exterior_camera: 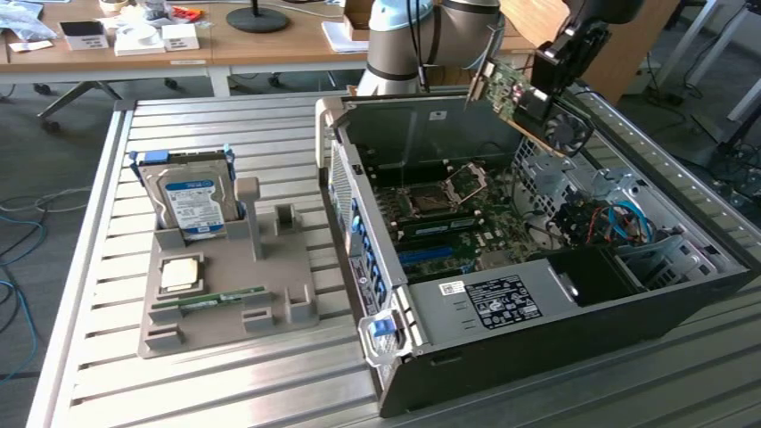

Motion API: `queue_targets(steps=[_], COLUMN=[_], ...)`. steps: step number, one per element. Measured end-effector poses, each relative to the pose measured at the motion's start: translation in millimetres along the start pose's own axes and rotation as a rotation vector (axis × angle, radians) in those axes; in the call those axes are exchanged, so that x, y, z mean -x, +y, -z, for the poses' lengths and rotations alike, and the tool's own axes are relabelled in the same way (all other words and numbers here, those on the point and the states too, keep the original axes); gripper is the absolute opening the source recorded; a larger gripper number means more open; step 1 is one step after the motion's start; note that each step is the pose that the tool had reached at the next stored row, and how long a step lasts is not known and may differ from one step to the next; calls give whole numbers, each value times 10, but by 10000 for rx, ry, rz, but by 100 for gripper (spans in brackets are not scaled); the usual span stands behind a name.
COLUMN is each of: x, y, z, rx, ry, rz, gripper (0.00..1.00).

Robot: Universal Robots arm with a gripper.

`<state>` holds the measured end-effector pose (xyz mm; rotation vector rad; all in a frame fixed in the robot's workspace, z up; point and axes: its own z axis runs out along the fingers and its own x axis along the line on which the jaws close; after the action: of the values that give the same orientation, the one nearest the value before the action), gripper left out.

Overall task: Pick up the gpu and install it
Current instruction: 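Insert the gpu into the slot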

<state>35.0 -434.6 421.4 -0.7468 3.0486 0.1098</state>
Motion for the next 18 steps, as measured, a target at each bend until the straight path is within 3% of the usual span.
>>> queue_targets(steps=[18], x=[4], y=[9], z=[-2], rx=[-30], ry=[132], rz=[1490], gripper=[27])
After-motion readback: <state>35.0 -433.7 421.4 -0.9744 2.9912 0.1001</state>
